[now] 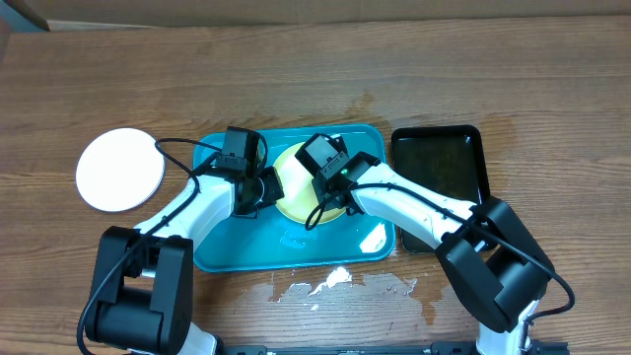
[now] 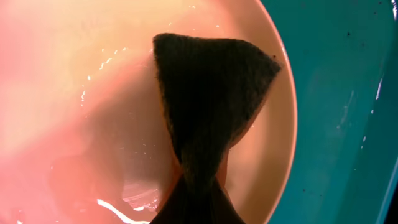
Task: Clean dirty plates on tray and stack at the side
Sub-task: 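Scrub the yellow plate with the sponge while left gripper holds rim, then move the sponge back into the black tray with right gripper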
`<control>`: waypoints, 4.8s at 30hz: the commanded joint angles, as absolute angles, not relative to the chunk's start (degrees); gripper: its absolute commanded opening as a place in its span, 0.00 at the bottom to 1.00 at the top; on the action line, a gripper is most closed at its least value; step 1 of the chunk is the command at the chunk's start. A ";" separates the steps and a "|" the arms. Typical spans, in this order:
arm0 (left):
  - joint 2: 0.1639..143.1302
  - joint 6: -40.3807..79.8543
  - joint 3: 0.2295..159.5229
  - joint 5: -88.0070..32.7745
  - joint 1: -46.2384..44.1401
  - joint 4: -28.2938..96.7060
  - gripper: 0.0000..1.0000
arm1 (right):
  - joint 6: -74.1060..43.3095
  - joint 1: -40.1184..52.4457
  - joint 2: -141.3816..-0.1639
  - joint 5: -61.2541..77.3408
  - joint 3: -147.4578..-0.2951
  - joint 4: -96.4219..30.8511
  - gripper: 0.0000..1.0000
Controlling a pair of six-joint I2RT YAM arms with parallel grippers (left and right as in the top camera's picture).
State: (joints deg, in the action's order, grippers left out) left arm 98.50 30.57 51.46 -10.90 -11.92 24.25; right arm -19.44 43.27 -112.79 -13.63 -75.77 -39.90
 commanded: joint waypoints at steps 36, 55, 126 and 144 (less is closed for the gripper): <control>99.26 19.18 50.94 -9.02 -12.03 27.62 0.04 | -14.52 32.16 -117.49 7.60 -77.10 -33.58 0.04; 99.26 16.93 50.94 -9.02 -12.03 28.32 0.04 | -13.19 32.16 -119.81 12.27 -77.10 -25.71 0.04; 99.26 19.75 50.96 -7.07 -12.01 28.93 0.04 | -17.80 32.01 -119.57 -21.50 -87.99 -54.83 0.04; 99.26 20.16 50.96 -7.07 -12.03 28.80 0.04 | -17.61 33.71 -118.78 10.81 -99.90 -66.52 0.04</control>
State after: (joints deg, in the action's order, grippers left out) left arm 98.37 19.64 51.92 -11.35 -12.62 28.08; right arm -16.99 32.71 -119.24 1.04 -99.63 -66.24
